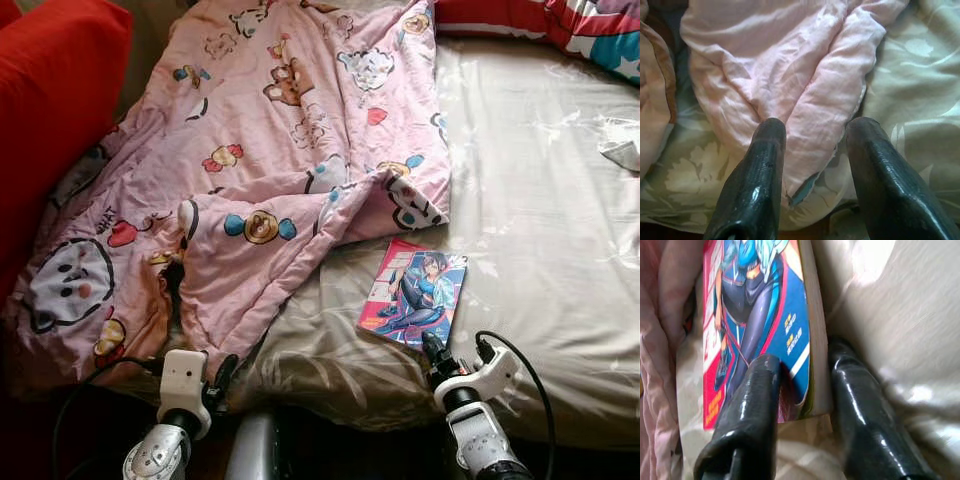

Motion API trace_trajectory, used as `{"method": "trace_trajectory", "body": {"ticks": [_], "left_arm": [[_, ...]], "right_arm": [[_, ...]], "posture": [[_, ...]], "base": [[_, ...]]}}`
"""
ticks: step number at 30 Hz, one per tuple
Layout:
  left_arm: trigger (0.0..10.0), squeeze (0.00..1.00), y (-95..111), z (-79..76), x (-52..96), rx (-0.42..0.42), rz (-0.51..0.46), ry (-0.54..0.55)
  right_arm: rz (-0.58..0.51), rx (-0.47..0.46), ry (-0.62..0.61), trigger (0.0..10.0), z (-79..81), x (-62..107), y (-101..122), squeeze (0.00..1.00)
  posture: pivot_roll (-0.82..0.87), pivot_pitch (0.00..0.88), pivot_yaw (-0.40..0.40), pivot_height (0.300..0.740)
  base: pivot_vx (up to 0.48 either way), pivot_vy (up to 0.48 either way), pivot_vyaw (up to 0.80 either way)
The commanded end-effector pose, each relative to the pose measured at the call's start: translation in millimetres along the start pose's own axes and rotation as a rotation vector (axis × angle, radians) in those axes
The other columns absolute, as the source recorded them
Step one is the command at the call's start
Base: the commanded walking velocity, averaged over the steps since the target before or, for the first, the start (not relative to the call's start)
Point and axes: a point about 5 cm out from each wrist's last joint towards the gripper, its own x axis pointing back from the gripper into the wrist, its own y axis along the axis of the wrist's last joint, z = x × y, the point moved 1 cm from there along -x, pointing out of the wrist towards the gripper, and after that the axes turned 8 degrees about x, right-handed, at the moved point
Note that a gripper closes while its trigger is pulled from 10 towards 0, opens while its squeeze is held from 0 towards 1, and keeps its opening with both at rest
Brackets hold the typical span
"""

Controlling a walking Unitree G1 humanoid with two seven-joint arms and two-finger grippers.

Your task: Clean up the room

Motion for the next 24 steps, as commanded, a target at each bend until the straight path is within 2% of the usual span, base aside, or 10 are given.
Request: {"method": "trace_trajectory", "body": {"ticks": [1,8,12,14,16,17,18,19,20,24], "left_arm": [[10.0,0.00,-13.3,6.2,6.7,-0.011,0.051,0.025],[10.0,0.00,-12.5,3.1,-2.8,-0.002,0.037,0.030],[10.0,0.00,-12.7,1.9,-4.6,0.001,0.034,0.033],[10.0,0.00,-13.4,1.6,-5.3,0.005,0.032,0.039],[10.0,0.00,-13.9,2.0,-5.8,0.008,0.030,0.044],[10.0,0.00,-14.6,2.6,-6.6,0.010,0.027,0.049],[10.0,0.00,-14.7,2.8,-6.8,0.011,0.026,0.051],[10.0,0.00,-14.7,2.8,-6.8,0.011,0.026,0.051],[10.0,0.00,-14.7,3.4,-7.1,0.013,0.023,0.056],[10.0,0.00,-15.2,3.1,-8.5,0.020,0.019,0.062]], "right_arm": [[0.093,0.000,-0.006,0.0,0.4,4.7,-22.8,0.00],[0.019,0.098,0.034,0.0,11.2,-4.5,-4.1,0.00],[-0.008,0.116,0.029,0.0,10.9,-5.4,1.8,0.00],[-0.049,0.161,0.009,0.0,9.6,-5.5,9.4,0.00],[-0.088,0.242,-0.028,0.0,8.9,-5.8,17.2,0.00],[-0.128,0.337,-0.036,0.0,12.7,-6.9,24.7,0.00],[-0.147,0.380,-0.034,0.0,15.3,-7.5,27.9,0.00],[-0.147,0.380,-0.034,0.0,15.3,-7.5,27.9,0.00],[-0.195,0.466,-0.027,0.0,22.0,-8.1,35.2,0.00],[-0.256,0.558,-0.042,0.0,28.2,-6.3,44.1,0.00]], "posture": [[0.10,0.253,0.099,0.586],[0.08,0.226,0.086,0.586],[0.08,0.222,0.080,0.586],[0.08,0.222,0.075,0.586],[0.08,0.222,0.071,0.586],[0.07,0.220,0.066,0.586],[0.07,0.220,0.066,0.586],[0.07,0.220,0.066,0.586],[0.07,0.218,0.061,0.586],[0.05,0.208,0.048,0.586]], "base": [[0.000,0.000,0.00],[0.000,0.000,0.00],[0.000,0.000,0.00],[0.000,0.000,0.00],[0.000,0.000,0.00],[0.000,0.000,0.00],[0.000,0.000,0.00],[0.000,0.000,0.00],[0.000,0.000,0.00],[0.000,0.000,0.00]]}}
